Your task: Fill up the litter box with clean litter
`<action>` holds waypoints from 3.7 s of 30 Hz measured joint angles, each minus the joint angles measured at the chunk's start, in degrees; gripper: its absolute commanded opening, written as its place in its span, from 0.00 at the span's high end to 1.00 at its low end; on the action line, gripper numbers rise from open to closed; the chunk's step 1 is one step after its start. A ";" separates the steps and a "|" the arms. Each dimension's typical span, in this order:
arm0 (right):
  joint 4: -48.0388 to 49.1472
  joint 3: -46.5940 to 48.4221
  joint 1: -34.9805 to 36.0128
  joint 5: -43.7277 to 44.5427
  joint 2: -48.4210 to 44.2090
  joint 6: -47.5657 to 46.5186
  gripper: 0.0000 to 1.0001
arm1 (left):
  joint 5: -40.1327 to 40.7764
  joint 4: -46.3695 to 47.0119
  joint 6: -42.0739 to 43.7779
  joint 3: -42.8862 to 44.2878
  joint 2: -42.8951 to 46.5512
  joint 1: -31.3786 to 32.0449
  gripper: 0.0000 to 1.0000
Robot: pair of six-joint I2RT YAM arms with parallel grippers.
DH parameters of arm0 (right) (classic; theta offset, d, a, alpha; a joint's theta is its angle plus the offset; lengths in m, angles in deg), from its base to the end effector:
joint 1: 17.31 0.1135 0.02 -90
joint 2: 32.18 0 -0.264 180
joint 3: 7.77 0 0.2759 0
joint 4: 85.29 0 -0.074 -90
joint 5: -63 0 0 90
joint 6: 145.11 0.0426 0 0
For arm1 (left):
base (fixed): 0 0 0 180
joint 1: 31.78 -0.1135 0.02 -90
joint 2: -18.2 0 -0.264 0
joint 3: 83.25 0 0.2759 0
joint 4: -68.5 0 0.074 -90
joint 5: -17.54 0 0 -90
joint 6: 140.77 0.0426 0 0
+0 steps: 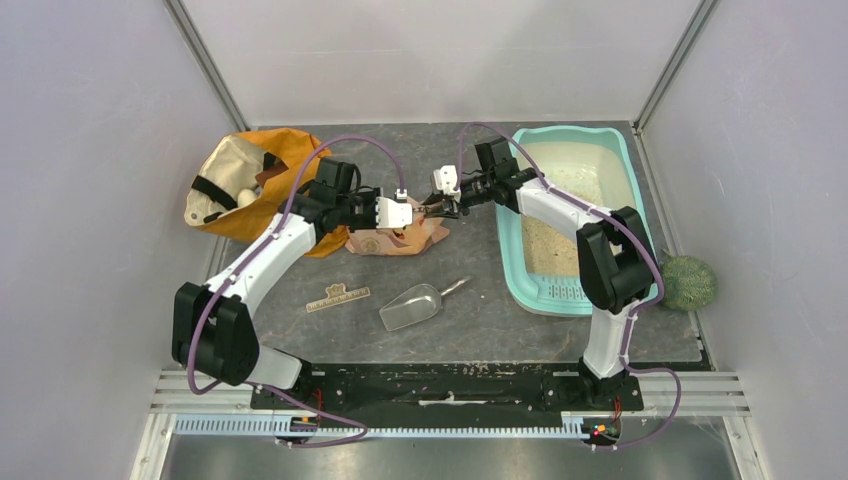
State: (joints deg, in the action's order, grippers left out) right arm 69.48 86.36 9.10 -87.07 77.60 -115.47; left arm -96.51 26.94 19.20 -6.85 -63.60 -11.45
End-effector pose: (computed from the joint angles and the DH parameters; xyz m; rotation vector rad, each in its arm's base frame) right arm 0.3840 0.2319 0.2252 -1.6906 1.0488 0.8070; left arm 0.3072 -0.1323 0.2663 1.7625 1.4814 -0.0638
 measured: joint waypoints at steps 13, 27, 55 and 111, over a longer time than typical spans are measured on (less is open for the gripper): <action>-2.69 3.91 -0.11 3.72 1.88 4.09 1.00 | -3.63 -5.86 -3.28 10.75 -0.68 0.00 0.51; -6.99 6.75 -0.42 4.22 2.40 8.63 0.79 | -8.07 -9.99 -4.44 12.15 -7.93 -1.31 0.98; -26.12 18.40 -2.40 5.14 6.75 2.10 1.00 | -0.61 -7.80 -10.97 5.18 1.11 -4.04 0.98; -50.88 30.12 -4.42 14.95 10.40 -4.24 0.08 | 1.84 -29.70 -13.16 -9.60 19.61 -10.27 0.36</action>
State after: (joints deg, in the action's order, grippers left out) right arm 18.60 116.48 4.68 -72.12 88.00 -119.71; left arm -94.68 -2.76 6.05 -16.45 -43.99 -21.72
